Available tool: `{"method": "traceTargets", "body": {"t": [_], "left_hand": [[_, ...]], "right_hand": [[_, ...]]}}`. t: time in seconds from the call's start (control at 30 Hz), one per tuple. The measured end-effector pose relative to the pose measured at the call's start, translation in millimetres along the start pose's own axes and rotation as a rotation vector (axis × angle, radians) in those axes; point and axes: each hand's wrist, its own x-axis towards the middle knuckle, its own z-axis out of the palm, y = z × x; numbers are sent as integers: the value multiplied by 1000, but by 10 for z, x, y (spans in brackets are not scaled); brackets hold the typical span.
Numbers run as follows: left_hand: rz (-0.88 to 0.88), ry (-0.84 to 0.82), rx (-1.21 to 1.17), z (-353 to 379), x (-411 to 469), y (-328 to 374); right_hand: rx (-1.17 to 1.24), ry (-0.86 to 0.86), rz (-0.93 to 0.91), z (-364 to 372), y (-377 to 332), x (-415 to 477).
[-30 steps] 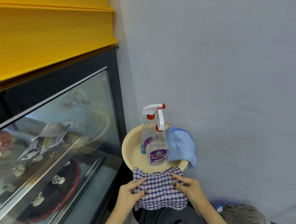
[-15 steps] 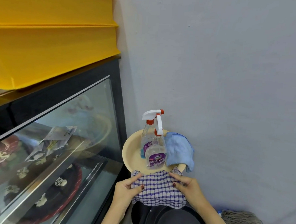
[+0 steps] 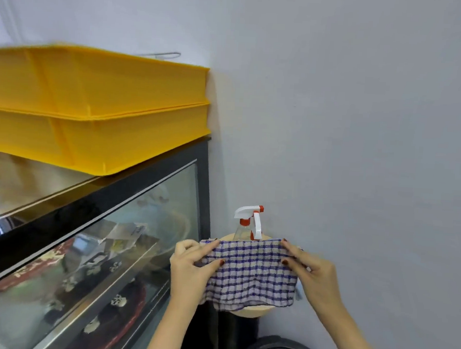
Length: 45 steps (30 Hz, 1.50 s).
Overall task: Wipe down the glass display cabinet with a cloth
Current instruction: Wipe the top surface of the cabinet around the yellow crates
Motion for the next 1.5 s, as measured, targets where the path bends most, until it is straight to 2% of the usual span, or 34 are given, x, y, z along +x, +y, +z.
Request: {"method": "traceTargets", "body": {"t": [0.17, 0.27, 0.67, 0.97, 1.17, 1.3, 1.5], "left_hand": [[62, 96, 30, -362, -60, 432], [109, 109, 55, -654, -115, 762], [318, 207, -204, -2135, -385, 1700], [379, 241, -190, -3494, -691, 1873], [453, 268, -115, -3926, -749, 1776], [479, 350, -17, -4042, -667, 1618], [492, 507, 235, -4218, -598, 1452]], "right_hand": [[-75, 64, -175, 10, -420, 7], [-32, 110, -241, 11, -818, 8], [81, 190, -467, 349, -2396, -430], [360, 16, -450, 1075, -3271, -971], [468, -67, -424, 1445, -3546, -1052], [470, -137, -385, 1681, -3546, -943], [331, -182, -416, 1996, -3557, -825]]}}
